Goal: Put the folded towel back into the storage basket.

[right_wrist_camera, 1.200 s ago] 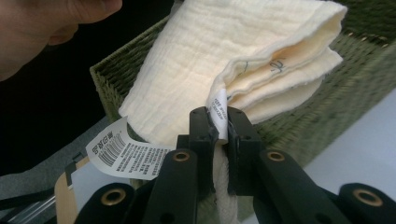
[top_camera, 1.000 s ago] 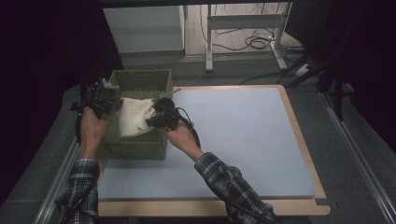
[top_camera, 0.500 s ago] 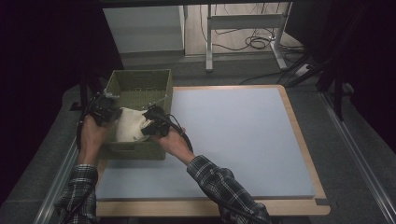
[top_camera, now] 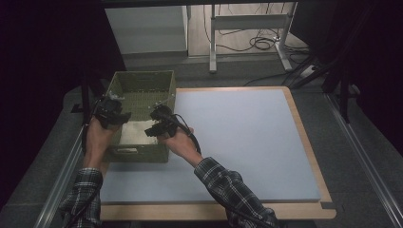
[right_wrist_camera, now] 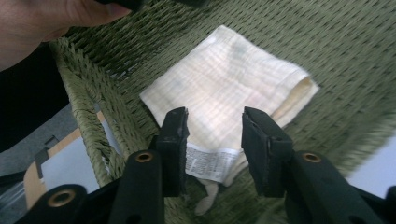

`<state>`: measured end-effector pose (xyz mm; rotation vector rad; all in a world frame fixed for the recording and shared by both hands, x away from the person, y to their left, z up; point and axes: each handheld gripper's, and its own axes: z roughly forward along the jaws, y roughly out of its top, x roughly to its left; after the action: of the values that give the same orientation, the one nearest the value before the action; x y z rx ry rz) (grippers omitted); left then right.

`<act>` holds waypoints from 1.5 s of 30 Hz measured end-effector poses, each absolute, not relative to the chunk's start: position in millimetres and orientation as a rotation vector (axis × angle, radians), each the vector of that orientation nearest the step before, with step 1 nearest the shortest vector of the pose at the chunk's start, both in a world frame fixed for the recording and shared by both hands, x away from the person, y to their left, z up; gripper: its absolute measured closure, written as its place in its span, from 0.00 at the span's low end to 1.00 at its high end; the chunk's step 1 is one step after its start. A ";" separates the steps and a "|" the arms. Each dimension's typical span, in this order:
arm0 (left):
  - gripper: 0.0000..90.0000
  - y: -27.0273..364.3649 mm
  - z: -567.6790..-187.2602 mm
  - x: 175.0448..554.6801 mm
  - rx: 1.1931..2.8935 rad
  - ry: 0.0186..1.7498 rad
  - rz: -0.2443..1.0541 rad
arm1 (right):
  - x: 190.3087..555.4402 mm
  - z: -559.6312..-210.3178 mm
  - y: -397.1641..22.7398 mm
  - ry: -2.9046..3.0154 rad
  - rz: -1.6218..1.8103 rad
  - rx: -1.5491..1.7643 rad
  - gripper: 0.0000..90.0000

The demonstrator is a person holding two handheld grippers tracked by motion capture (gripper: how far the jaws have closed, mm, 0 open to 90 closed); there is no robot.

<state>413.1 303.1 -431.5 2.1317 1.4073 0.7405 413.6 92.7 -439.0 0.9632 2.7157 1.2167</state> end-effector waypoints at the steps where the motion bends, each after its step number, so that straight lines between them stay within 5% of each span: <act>1: 0.58 302.8 -430.9 413.1 2.127 1.407 0.735 | 413.7 -437.6 91.0 2.711 1.217 0.953 0.66; 18: 0.23 292.0 -433.8 419.4 2.044 1.430 0.555 | 404.7 -417.2 60.1 2.636 1.242 0.706 0.35; 45: 0.05 226.5 -411.3 412.1 2.067 1.243 0.445 | 393.5 -425.8 -43.2 2.621 1.250 0.700 0.15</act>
<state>412.1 226.5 -411.3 2.0670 1.2435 0.4453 393.5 -43.2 -425.8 0.7004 2.6206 1.2498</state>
